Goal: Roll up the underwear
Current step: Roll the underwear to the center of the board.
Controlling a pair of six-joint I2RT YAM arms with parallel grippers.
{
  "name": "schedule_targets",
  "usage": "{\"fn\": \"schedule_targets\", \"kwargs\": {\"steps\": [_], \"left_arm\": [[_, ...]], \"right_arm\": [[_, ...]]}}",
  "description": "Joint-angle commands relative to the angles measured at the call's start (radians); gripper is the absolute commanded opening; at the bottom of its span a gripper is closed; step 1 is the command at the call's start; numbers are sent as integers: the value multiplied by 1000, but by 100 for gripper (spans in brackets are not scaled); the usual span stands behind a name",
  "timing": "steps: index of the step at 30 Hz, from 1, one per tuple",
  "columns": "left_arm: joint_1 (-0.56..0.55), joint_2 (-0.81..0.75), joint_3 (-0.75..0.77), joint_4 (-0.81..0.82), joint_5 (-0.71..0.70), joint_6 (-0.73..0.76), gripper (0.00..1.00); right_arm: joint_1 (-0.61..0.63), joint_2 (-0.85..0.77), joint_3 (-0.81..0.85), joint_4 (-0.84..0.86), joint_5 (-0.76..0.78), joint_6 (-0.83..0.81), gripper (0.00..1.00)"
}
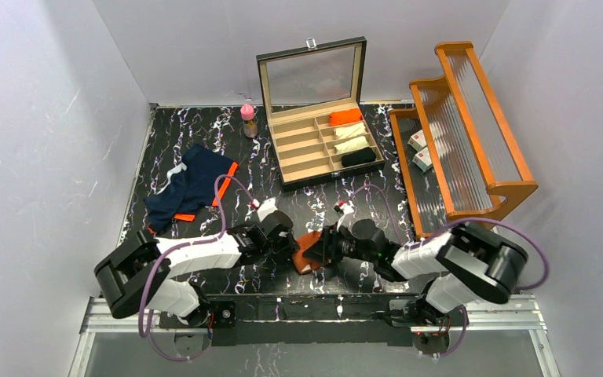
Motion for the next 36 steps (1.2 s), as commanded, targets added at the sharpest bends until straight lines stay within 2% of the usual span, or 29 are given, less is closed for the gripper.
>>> {"fn": "schedule_targets", "kwargs": {"steps": [1,5,11,17,21,26,31,36], "left_arm": [[35,-88,-27,-244,-190,11,0],[54,-197,-60,-324,-252,-49,0],[54,-279,-115,-378,-256,-182,0],[54,-241,-107,-382,-218,-235,0],[53,-229,-100,-381,-202,-258,0],[54,-236,-95,-381,-194,-265,0],[52,-246,-98,-379,-193,-276,0],[52,-263,-102,-380,-193,-283,0]], "right_arm": [[2,-118,109,-470,124,-257,60],[4,-191,185,-584,143,-388,61],[52,-224,254,-556,164,-550,59],[241,-105,317,-409,343,-647,58],[336,-15,356,-306,398,-689,59],[380,64,380,-221,448,-726,59],[395,122,402,-205,440,-758,59],[397,189,393,-192,415,-748,53]]}}
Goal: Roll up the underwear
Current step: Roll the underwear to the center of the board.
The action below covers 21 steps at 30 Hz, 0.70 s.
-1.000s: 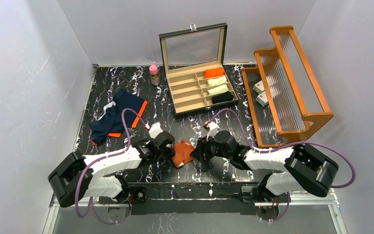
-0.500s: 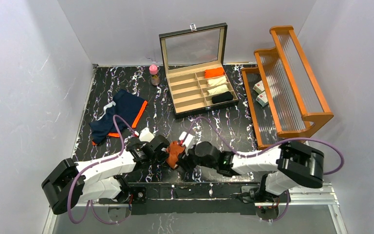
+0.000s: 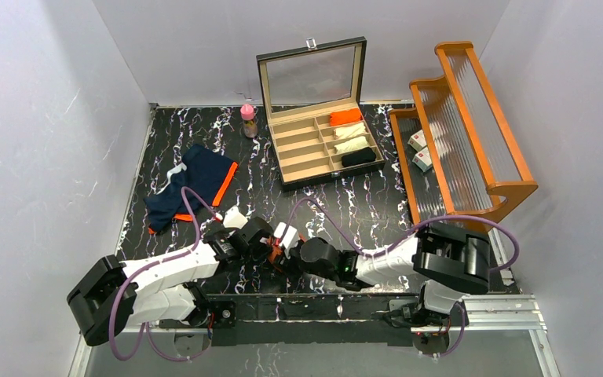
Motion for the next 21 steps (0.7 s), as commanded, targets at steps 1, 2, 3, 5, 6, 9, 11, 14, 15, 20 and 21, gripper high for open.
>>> {"fn": "schedule_targets", "kwargs": {"steps": [1,2,3,5,6,9,11,14,15,20,21], "left_arm": [[-7,-13,-8,-69,-17,-9,0],[-7,-16,-9,-68,-18,-11,0],[-7,-19,-11,-69,-17,-13,0],[-7,-24,-12,-68,-16,-15,0],[-7,-26,-15,-68,-16,-17,0],[-7,-39,-23,-66,-18,-20,0],[-7,-56,-29,-62,-21,-20,3],[-7,-99,-39,-53,-32,-13,26],[-6,-116,-40,-51,-38,-11,37],[-6,-184,-40,-49,-61,2,64],[-6,-193,-40,-46,-61,7,66]], "right_arm": [[9,53,29,58,-13,-16,52],[9,67,23,50,-14,-4,52],[12,76,9,47,-11,15,51],[14,83,-30,68,-3,39,45],[14,83,-49,83,1,54,38],[14,73,-94,108,28,95,22],[13,65,-119,120,15,121,15],[5,66,-147,149,-53,166,8],[-1,69,-157,163,-80,189,7],[-77,82,-236,302,-226,385,5],[-102,85,-261,349,-262,434,4]]}}
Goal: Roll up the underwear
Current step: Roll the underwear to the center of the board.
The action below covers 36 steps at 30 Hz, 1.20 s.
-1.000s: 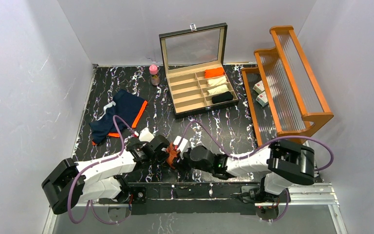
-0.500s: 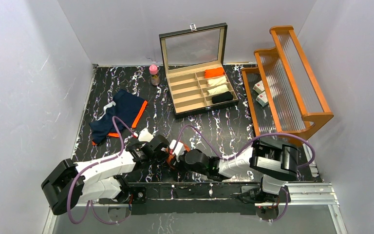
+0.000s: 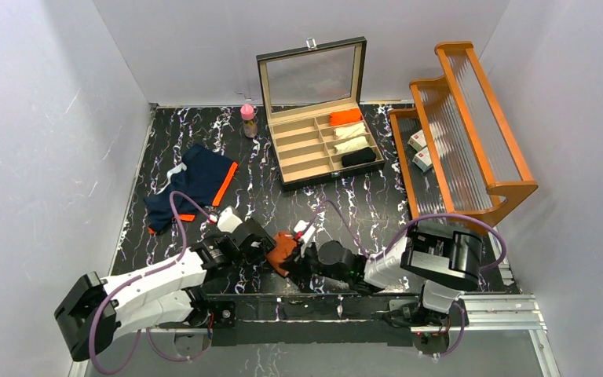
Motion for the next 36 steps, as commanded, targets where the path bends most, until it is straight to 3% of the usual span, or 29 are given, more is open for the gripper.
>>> {"fn": "schedule_targets", "kwargs": {"steps": [1,6,12,23,27,31,36], "left_arm": [[0,-56,-5,-16,-58,18,69],[1,-74,-41,61,-22,56,72],[1,-46,-100,247,83,126,70],[-2,104,-143,529,190,150,69],[-4,185,-127,527,205,148,66],[-6,266,-92,473,192,162,52],[-6,347,-50,415,179,193,20]], "right_arm": [[-86,27,-126,87,-190,252,4],[-183,96,-239,316,-268,472,4],[-272,169,-294,407,-285,614,4],[-313,235,-322,493,-303,666,5],[-318,227,-323,479,-304,659,6],[-320,194,-314,439,-311,628,10],[-319,53,-259,211,-308,514,23]]}}
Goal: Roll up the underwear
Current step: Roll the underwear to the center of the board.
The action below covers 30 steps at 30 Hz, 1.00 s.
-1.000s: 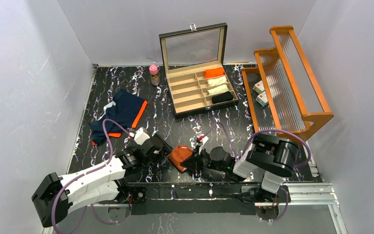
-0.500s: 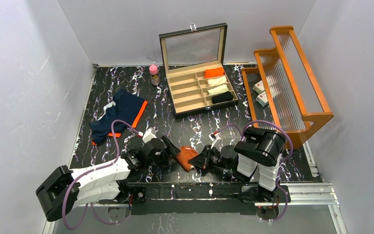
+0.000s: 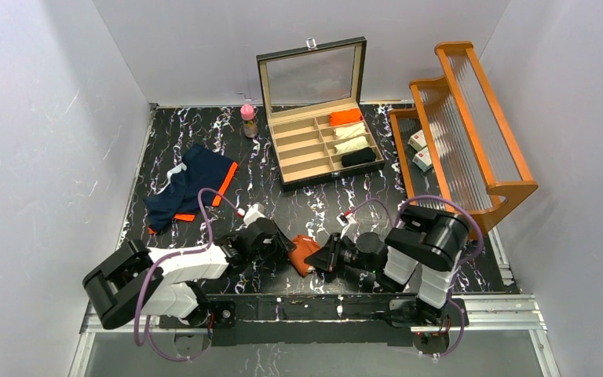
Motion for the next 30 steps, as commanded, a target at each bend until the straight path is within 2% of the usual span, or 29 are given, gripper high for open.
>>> {"fn": "schedule_targets", "kwargs": {"steps": [1,3,7,12,17,21,30], "left_arm": [[-7,66,19,-134,-20,46,15],[-7,64,15,-138,-28,41,10],[-7,37,20,-152,-47,36,6],[-7,1,64,-228,-86,36,2],[-8,-27,95,-297,-112,28,0],[-8,-37,110,-327,-125,13,0],[-8,-41,120,-339,-130,2,0]], "right_arm": [[-1,-135,57,-357,4,-173,26],[0,-218,114,-542,13,-261,32],[0,-360,209,-830,55,-431,45],[12,-486,274,-1018,99,-572,52],[93,-540,331,-1094,221,-672,57],[184,-540,366,-1083,310,-719,58],[315,-401,442,-1008,389,-775,57]]}}
